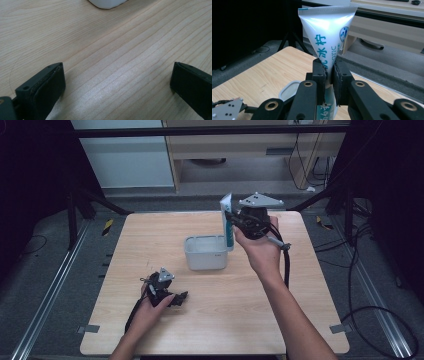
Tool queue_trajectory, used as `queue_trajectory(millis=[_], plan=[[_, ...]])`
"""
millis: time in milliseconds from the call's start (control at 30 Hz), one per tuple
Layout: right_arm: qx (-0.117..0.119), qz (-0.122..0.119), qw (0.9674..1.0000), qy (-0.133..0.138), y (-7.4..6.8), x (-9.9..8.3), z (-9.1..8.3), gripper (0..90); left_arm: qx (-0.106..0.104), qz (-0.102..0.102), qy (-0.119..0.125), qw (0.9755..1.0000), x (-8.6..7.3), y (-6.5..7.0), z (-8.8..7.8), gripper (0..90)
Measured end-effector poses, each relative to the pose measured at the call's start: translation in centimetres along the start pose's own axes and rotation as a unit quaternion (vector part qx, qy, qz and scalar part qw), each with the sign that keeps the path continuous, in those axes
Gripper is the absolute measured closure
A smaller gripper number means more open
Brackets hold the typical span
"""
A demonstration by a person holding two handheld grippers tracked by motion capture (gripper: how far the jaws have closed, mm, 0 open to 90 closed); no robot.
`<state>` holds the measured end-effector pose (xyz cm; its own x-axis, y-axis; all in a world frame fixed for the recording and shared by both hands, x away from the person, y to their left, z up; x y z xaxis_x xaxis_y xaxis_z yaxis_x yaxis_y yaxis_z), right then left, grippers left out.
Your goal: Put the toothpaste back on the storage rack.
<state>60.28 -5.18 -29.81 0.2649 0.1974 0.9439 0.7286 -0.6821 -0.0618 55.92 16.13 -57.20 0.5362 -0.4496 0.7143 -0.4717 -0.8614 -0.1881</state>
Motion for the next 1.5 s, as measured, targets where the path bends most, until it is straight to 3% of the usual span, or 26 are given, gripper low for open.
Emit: queue_trajectory(millis=[300, 633, 1067, 1500], plan=[[0.009, -0.006, 0.9999, 0.006, -0.8, 1.0, 2.1, 81.1, 0.0, 0.001, -0.001, 1.0, 0.0, 0.0, 0.0, 0.0], [0.018, -0.008, 0.9995, 0.025, -1.1, 1.0, 4.7, 81.0, 0.0, 0.0, 0.0, 1.0, 0.0, 0.0, 0.0, 0.0], [0.012, -0.017, 0.9998, -0.002, -1.2, -0.5, 7.6, 80.9, 0.0, 0.001, -0.001, 1.0, 0.0, 0.0, 0.0, 0.0], [0.01, -0.005, 0.9998, -0.015, -0.8, -2.4, 9.4, 80.8, -0.001, 0.001, -0.001, 1.0, 0.0, 0.0, 0.0, 0.0]])
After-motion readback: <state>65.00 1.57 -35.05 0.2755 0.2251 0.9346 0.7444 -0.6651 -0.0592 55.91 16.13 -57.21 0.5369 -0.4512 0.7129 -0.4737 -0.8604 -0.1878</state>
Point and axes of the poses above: each handheld gripper's, and its own axes: z roughly forward along the jaws, x roughly out of its top, y roughly to its right, the point moved 9 cm from there along z, roughly forward along the jaws, and after that the axes turned 14 degrees about x, right-handed, at the moved point
